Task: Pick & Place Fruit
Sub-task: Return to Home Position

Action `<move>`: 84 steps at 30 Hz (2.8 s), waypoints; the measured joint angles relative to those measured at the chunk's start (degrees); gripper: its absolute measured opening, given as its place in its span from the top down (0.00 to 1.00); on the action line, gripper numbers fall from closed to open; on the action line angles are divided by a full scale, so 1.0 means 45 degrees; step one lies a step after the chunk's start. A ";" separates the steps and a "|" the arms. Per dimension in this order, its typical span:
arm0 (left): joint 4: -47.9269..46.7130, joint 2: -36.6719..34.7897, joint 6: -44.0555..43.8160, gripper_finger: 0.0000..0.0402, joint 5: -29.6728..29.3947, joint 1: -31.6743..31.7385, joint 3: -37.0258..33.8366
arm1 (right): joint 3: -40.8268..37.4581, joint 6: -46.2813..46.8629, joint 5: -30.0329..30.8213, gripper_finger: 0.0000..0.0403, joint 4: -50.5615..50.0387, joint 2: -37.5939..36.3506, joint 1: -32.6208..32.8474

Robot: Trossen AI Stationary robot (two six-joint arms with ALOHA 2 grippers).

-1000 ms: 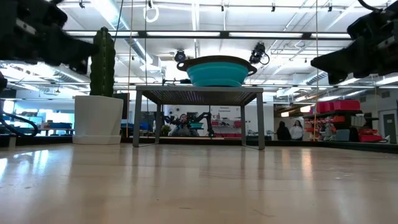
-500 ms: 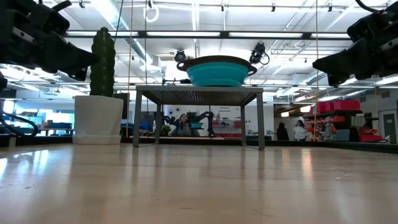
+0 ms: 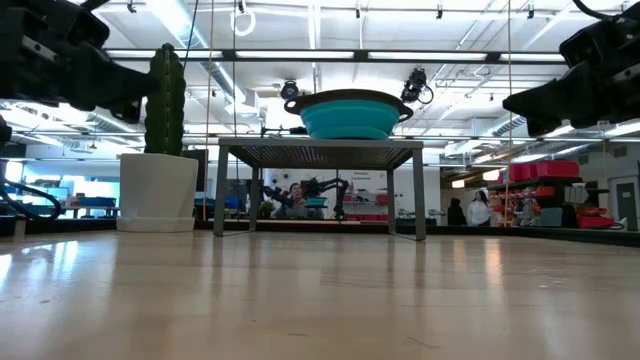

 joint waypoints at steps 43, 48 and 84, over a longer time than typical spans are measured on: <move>0.1005 0.0005 0.0633 0.92 -0.2035 -0.0005 -0.0005 | 0.0000 0.0155 0.0231 0.89 0.0027 -0.0002 0.0009; 0.1005 0.0005 0.0638 0.91 -0.2035 -0.0005 -0.0005 | 0.0000 0.0155 0.0231 0.89 0.0027 -0.0005 0.0009; 0.1000 0.0005 0.0638 0.92 -0.2030 -0.0005 -0.0005 | 0.0000 0.0155 0.0226 0.89 0.0029 -0.0005 0.0011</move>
